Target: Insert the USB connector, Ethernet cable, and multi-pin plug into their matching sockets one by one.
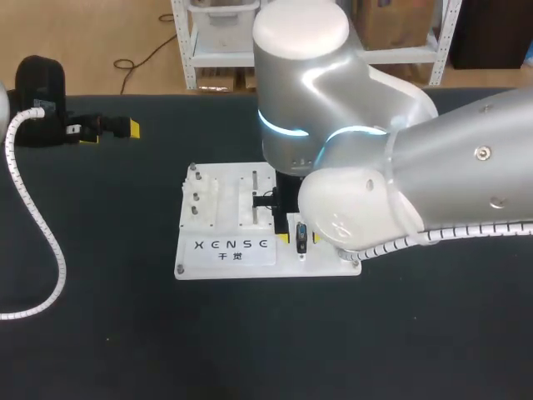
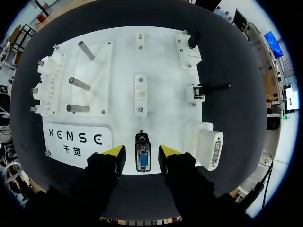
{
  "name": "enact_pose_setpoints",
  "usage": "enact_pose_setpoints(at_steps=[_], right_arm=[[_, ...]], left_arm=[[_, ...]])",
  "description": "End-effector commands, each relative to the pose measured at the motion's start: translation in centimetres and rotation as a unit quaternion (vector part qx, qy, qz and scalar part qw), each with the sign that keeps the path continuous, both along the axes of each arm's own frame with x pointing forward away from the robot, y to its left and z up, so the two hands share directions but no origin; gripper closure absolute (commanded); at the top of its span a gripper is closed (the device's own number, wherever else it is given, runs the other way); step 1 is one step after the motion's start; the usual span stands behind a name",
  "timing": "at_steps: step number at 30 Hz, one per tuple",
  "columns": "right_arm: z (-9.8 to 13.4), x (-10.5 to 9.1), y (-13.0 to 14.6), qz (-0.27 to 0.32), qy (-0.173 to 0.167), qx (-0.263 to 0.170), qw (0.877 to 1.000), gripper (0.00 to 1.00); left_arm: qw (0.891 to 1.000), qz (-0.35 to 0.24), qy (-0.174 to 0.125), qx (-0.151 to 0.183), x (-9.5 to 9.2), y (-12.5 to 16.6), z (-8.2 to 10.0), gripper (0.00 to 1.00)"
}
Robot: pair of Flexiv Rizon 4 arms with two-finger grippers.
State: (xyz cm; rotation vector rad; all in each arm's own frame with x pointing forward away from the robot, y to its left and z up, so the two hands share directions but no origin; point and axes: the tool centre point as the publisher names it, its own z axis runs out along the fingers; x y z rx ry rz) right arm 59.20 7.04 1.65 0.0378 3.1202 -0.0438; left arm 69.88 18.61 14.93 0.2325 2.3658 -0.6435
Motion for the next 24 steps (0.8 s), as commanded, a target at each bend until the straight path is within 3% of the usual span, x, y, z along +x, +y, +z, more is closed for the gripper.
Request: enact_pose_setpoints(at_steps=[1, 6, 10, 11, 24], right_arm=[[0.0, -0.2, 0.0, -0.002, -0.005, -0.001, 1.000, 0.62], [-0.2, -0.3, -0.1, -0.005, -0.007, -0.001, 1.000, 0.75], [-0.2, -0.3, -0.2, -0.006, -0.009, -0.001, 1.000, 0.98], [-0.1, -0.3, -0.3, -0.007, -0.010, 0.000, 1.000, 1.00], [4.0, -0.4, -2.3, -0.020, -0.058, 0.021, 0.998, 1.00]], left_arm=[[1.000, 0.001, 0.003, 0.003, 0.1, -0.1, 0.1, 0.00], [1.000, 0.001, 0.003, 0.003, 0.1, -0.1, 0.1, 0.00], [1.000, 0.001, 0.003, 0.003, 0.1, -0.1, 0.1, 0.00], [1.000, 0.001, 0.003, 0.003, 0.1, -0.1, 0.1, 0.00], [1.000, 0.001, 0.003, 0.003, 0.1, -0.1, 0.1, 0.00]])
